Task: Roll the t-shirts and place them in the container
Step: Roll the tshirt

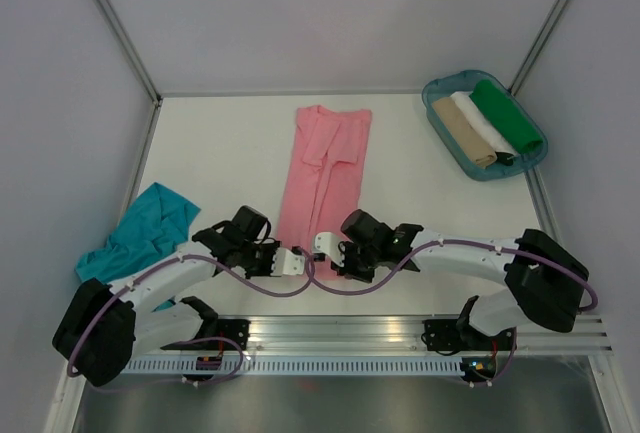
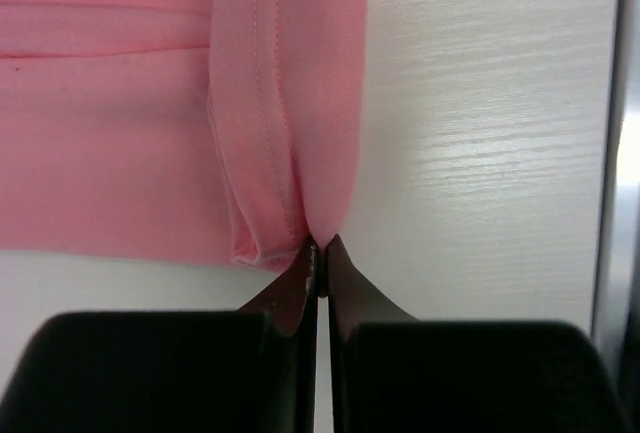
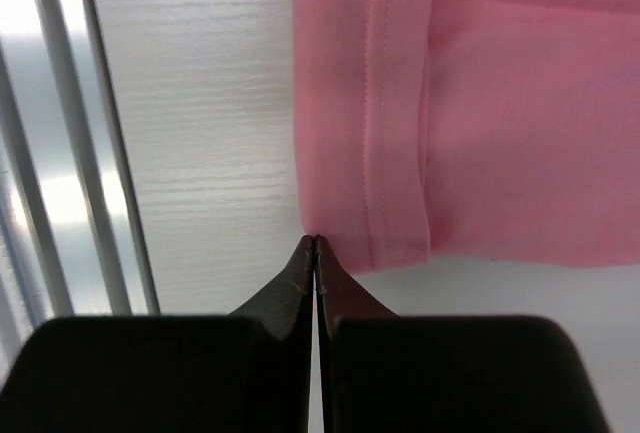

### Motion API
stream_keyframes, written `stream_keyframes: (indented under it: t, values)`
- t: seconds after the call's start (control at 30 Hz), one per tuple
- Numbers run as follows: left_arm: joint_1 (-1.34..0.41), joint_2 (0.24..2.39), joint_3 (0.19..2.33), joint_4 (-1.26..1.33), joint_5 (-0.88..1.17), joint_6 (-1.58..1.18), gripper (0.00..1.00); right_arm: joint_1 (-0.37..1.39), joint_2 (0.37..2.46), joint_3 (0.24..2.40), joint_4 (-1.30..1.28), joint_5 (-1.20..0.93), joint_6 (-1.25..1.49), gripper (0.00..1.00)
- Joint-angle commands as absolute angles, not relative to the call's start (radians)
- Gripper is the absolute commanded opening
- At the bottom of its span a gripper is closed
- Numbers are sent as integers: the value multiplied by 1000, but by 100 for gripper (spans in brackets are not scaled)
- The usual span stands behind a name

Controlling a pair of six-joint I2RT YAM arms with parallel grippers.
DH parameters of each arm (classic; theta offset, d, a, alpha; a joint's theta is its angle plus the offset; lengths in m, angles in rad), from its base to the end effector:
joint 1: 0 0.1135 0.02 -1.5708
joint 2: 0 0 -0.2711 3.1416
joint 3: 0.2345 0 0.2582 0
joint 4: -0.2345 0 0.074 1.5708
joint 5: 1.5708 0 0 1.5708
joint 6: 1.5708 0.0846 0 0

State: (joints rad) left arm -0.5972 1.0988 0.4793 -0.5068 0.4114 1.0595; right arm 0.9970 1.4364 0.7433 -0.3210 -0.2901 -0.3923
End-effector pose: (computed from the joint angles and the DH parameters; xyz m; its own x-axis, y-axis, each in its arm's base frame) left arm 0.1474 -0.1411 0.1212 0.2082 0.8251 -0.5253 0.9729 -0.1192 0.1984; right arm 0.1410 0.2627 0.1362 -0.0868 -0.8092 -0.5811 -0.9956 0.0907 0.0224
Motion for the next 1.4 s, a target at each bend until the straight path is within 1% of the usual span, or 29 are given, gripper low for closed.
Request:
stream_keyframes:
  t: [0.0, 0.13, 0.2, 0.27, 0.37, 0.67, 0.9, 1.1, 1.2, 1.23, 1.33, 1.37]
  values:
    - [-598, 1078, 564, -748, 508, 1005, 2, 994, 1393, 805, -423, -412, -380, 0]
    - [-595, 1097, 661, -935, 632, 1031, 2, 973, 1373, 825, -512, -529, -377, 0]
    - [-584, 1129, 676, -994, 655, 1051, 2, 948, 1370, 833, -514, -575, -394, 0]
    - [-566, 1161, 695, -997, 669, 1057, 2, 895, 1399, 845, -538, -653, -413, 0]
    - [-500, 1238, 724, -994, 680, 1086, 2, 836, 1472, 871, -548, -693, -413, 0]
    - [-338, 1486, 837, -982, 684, 1112, 2, 747, 1583, 885, -446, -690, -338, 0]
    - [-313, 1580, 926, -943, 703, 1017, 3, 706, 1626, 887, -405, -647, -279, 0]
    - [-313, 1626, 907, -897, 655, 1003, 4, 683, 1637, 888, -376, -578, -235, 0]
    - [-313, 1634, 914, -873, 649, 980, 6, 683, 1643, 897, -373, -540, -218, 13]
    - [-314, 1635, 917, -864, 646, 968, 7, 683, 1641, 902, -374, -528, -213, 21]
    - [-314, 1631, 928, -848, 646, 934, 11, 683, 1596, 911, -371, -476, -201, 24]
    - [-314, 1632, 931, -848, 650, 931, 13, 683, 1545, 899, -356, -456, -196, 25]
